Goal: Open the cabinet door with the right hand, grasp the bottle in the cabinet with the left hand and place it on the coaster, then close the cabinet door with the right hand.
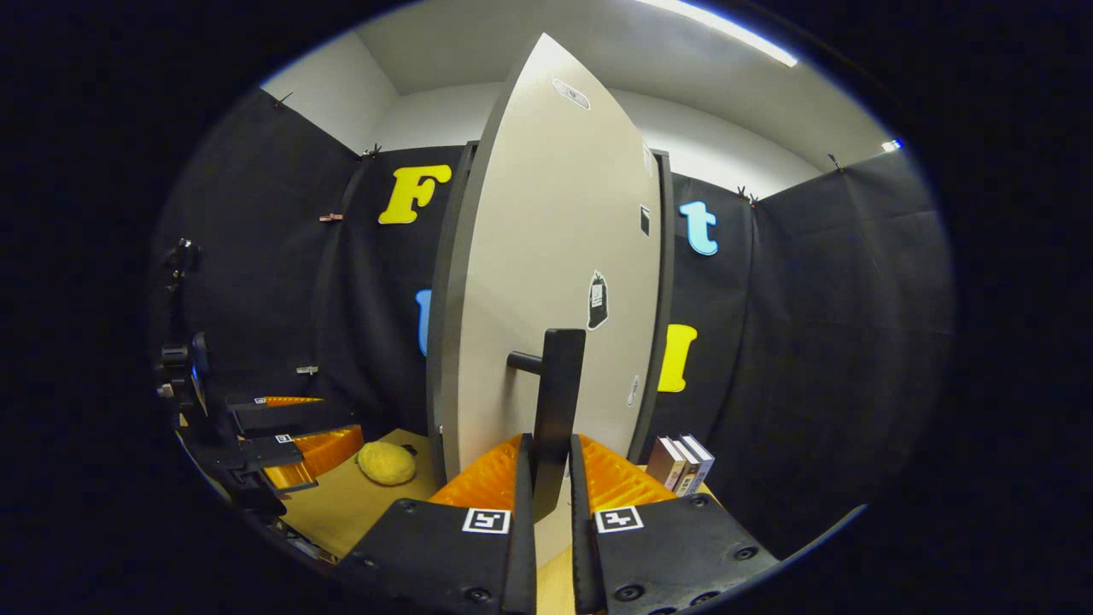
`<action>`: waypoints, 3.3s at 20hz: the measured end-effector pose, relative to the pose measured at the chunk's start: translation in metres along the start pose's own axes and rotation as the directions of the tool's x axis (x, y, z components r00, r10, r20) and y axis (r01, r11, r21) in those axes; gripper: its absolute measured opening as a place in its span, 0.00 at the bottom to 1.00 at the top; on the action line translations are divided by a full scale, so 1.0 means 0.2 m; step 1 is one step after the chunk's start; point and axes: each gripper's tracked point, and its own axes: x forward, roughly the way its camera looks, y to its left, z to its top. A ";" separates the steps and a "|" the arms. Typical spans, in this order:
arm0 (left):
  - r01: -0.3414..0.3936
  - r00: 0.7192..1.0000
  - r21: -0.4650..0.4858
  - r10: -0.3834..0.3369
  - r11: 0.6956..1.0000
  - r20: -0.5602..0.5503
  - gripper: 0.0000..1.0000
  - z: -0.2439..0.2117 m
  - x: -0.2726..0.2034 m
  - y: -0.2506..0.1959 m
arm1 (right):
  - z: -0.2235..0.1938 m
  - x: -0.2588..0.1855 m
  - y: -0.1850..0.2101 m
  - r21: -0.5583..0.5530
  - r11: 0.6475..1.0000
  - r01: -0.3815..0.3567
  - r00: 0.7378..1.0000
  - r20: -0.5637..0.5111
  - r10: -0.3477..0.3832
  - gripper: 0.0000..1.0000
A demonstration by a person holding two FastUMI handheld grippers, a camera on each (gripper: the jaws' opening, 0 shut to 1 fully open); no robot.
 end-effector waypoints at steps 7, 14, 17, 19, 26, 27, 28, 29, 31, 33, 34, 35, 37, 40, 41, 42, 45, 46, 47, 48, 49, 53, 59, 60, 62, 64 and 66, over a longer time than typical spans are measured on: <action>0.028 0.999 0.008 -0.028 1.000 -0.030 0.92 -0.03 0.10 -0.12 | -0.06 -0.03 -0.21 0.004 0.996 0.084 0.996 -0.027 -0.084 0.19; 0.025 1.000 0.018 -0.025 1.000 -0.020 0.92 0.00 0.18 -0.14 | -0.08 -0.07 -0.51 0.128 0.974 0.189 0.981 -0.059 -0.182 0.09; 0.047 0.999 0.017 -0.047 0.999 -0.024 0.92 -0.01 0.21 -0.14 | -0.09 -0.10 -0.57 0.181 0.964 0.195 0.980 -0.065 -0.186 0.10; 0.064 0.998 0.014 -0.064 0.998 -0.026 0.92 -0.01 0.23 -0.14 | -0.09 -0.09 -0.58 0.182 0.966 0.184 0.983 -0.055 -0.176 0.11; 0.104 0.994 0.023 -0.104 0.994 -0.027 0.92 0.01 0.42 -0.14 | -0.09 -0.11 -0.62 0.196 0.963 0.185 0.983 -0.044 -0.179 0.14; 0.104 0.994 0.027 -0.103 0.994 -0.026 0.92 0.01 0.47 -0.16 | -0.09 -0.11 -0.62 0.198 0.965 0.173 0.985 -0.045 -0.168 0.14; 0.102 0.995 0.026 -0.101 0.994 -0.021 0.92 0.02 0.52 -0.17 | -0.09 -0.11 -0.63 0.201 0.966 0.161 0.987 -0.047 -0.155 0.14; 0.103 0.995 0.015 -0.103 0.995 -0.019 0.92 0.02 0.59 -0.20 | -0.09 -0.12 -0.65 0.207 0.967 0.152 0.988 -0.053 -0.144 0.14; 0.107 0.994 -0.020 -0.107 0.994 -0.013 0.92 0.04 0.73 -0.26 | -0.07 -0.16 -0.71 0.216 0.966 0.139 0.990 -0.047 -0.132 0.14; 0.101 0.995 -0.038 -0.101 0.994 0.002 0.92 0.08 0.88 -0.29 | -0.01 -0.20 -0.76 0.255 0.961 0.103 0.995 -0.017 -0.102 0.14; 0.092 0.996 -0.039 -0.092 0.995 0.008 0.92 0.11 0.96 -0.29 | 0.02 -0.23 -0.79 0.282 0.955 0.087 0.996 0.001 -0.091 0.15; 0.080 0.997 -0.034 -0.079 0.996 0.018 0.92 0.12 1.05 -0.29 | 0.05 -0.25 -0.83 0.302 0.950 0.081 0.996 0.020 -0.091 0.15; 0.049 0.998 -0.012 -0.049 0.999 0.042 0.92 0.16 1.21 -0.32 | 0.05 -0.31 -0.94 0.324 0.942 0.090 0.994 0.034 -0.107 0.15; 0.008 0.999 -0.002 -0.008 1.000 0.049 0.90 0.15 1.44 -0.30 | 0.00 -0.34 -1.07 0.328 0.935 0.138 0.988 0.016 -0.152 0.15; 0.008 0.999 -0.013 -0.008 1.000 0.046 0.90 0.14 1.50 -0.31 | -0.01 -0.35 -1.11 0.328 0.932 0.155 0.986 0.009 -0.167 0.15; 0.023 0.999 -0.018 -0.022 1.000 0.045 0.92 0.13 1.57 -0.34 | -0.02 -0.35 -1.15 0.328 0.929 0.170 0.983 0.003 -0.181 0.15; 0.017 0.999 0.020 -0.018 1.000 0.034 0.92 0.09 1.75 -0.36 | -0.03 -0.33 -1.25 0.328 0.922 0.208 0.976 -0.008 -0.217 0.15; -0.003 0.999 0.035 0.001 0.999 0.036 0.92 0.09 1.80 -0.34 | -0.03 -0.33 -1.28 0.327 0.919 0.218 0.974 -0.013 -0.227 0.15; -0.012 0.999 0.040 0.010 0.999 0.031 0.92 0.07 1.86 -0.32 | -0.04 -0.32 -1.30 0.326 0.918 0.226 0.972 -0.021 -0.233 0.15; -0.019 1.000 0.037 0.018 0.999 0.023 0.90 0.05 1.90 -0.32 | -0.05 -0.30 -1.32 0.322 0.918 0.233 0.971 -0.028 -0.236 0.15; -0.025 1.000 0.031 0.025 0.999 0.009 0.90 0.03 1.94 -0.31 | -0.05 -0.29 -1.33 0.317 0.918 0.237 0.970 -0.033 -0.239 0.15; -0.052 0.998 0.020 0.052 0.998 -0.019 0.92 -0.03 2.07 -0.26 | -0.08 -0.23 -1.38 0.299 0.914 0.274 0.961 -0.062 -0.268 0.15; -0.062 0.997 0.015 0.062 0.998 -0.052 0.92 -0.06 2.21 -0.23 | -0.10 -0.13 -1.41 0.292 0.915 0.279 0.960 -0.088 -0.264 0.15; -0.063 0.996 0.005 0.063 0.998 -0.058 0.92 -0.07 2.23 -0.23 | -0.09 -0.12 -1.40 0.299 0.915 0.269 0.963 -0.092 -0.253 0.15; -0.059 0.997 -0.013 0.058 0.998 -0.055 0.92 -0.07 2.25 -0.23 | -0.08 -0.11 -1.39 0.302 0.918 0.258 0.966 -0.085 -0.244 0.23; -0.065 0.997 -0.032 0.063 0.997 -0.051 0.78 -0.06 2.23 -0.22 | -0.08 -0.12 -1.37 0.304 0.920 0.248 0.969 -0.083 -0.234 0.23; -0.055 0.998 -0.040 0.053 0.998 -0.032 0.77 -0.03 2.22 -0.22 | -0.08 -0.13 -1.37 0.305 0.920 0.246 0.969 -0.083 -0.231 0.23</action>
